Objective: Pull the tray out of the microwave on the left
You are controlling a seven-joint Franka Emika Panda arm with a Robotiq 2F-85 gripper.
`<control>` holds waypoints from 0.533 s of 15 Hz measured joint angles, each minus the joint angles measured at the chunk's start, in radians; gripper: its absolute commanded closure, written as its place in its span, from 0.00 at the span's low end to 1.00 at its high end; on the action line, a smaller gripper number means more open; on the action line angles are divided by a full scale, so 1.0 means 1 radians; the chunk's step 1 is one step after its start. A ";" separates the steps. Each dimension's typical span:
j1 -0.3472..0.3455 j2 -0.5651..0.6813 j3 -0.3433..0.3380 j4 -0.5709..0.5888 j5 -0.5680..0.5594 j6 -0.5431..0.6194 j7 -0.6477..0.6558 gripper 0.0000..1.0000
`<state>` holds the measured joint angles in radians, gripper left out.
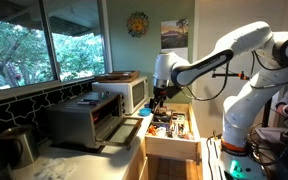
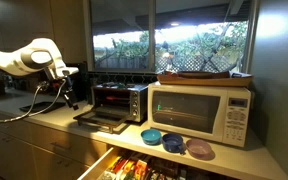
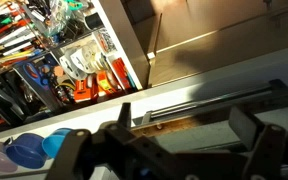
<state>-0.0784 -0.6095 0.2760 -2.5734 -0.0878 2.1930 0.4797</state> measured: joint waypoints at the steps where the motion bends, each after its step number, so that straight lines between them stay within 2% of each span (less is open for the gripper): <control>1: 0.000 0.000 0.000 0.000 0.000 0.000 0.000 0.00; 8: 0.000 0.001 -0.001 0.001 -0.007 0.006 0.005 0.00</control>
<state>-0.0786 -0.6086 0.2747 -2.5725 -0.0948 2.1990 0.4850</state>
